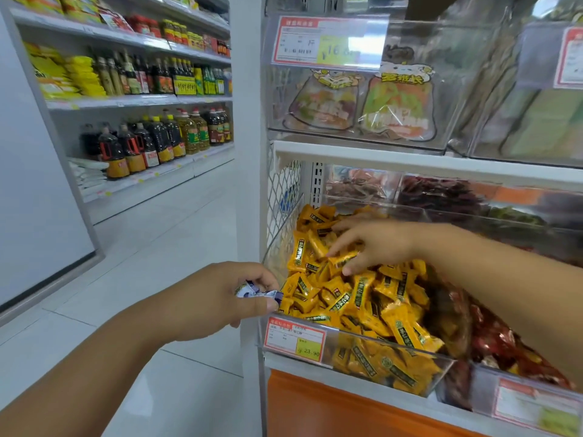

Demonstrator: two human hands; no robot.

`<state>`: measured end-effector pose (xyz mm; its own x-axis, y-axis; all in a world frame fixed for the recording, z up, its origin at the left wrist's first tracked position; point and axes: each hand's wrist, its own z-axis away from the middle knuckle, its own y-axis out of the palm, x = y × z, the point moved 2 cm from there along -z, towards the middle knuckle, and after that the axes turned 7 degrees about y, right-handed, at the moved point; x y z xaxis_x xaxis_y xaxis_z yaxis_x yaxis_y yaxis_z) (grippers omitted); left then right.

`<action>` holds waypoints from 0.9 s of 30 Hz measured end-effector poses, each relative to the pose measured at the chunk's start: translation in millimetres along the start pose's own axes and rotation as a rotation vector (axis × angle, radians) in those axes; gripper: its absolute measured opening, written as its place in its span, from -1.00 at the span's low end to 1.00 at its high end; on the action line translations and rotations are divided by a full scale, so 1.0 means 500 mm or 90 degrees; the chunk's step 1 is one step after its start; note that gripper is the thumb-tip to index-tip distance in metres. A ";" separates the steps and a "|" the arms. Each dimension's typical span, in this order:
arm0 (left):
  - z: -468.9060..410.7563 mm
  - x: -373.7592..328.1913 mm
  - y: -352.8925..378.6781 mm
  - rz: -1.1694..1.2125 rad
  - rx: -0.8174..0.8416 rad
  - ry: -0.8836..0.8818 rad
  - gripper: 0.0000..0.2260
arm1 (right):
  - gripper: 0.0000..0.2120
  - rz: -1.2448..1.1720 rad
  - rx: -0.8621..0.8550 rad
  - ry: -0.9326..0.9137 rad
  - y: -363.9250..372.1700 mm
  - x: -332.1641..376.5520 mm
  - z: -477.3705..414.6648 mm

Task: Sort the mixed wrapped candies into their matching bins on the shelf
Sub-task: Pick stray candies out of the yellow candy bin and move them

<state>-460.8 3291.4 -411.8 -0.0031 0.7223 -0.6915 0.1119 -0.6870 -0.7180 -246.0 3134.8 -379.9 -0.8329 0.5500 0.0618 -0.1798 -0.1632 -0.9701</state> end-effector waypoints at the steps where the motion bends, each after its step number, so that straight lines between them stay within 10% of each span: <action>1: -0.004 -0.002 0.004 0.011 0.003 0.009 -0.95 | -0.54 -0.013 0.038 -0.006 -0.016 0.003 0.025; 9: -0.036 -0.031 0.037 0.018 0.060 0.064 -0.95 | 0.19 0.322 0.271 0.094 0.086 0.024 0.082; 22: -0.063 -0.025 0.040 0.022 0.096 0.045 -0.71 | -0.45 -0.201 -0.051 0.001 0.016 -0.014 -0.006; 27: -0.063 -0.025 0.045 0.013 0.092 0.046 -0.76 | -0.77 -0.010 -0.001 -0.040 -0.039 -0.003 0.081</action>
<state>-427.2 3269.1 -416.8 0.0702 0.7087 -0.7020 -0.0328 -0.7017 -0.7117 -262.4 3104.2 -351.5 -0.8613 0.4999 0.0909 -0.1915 -0.1537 -0.9694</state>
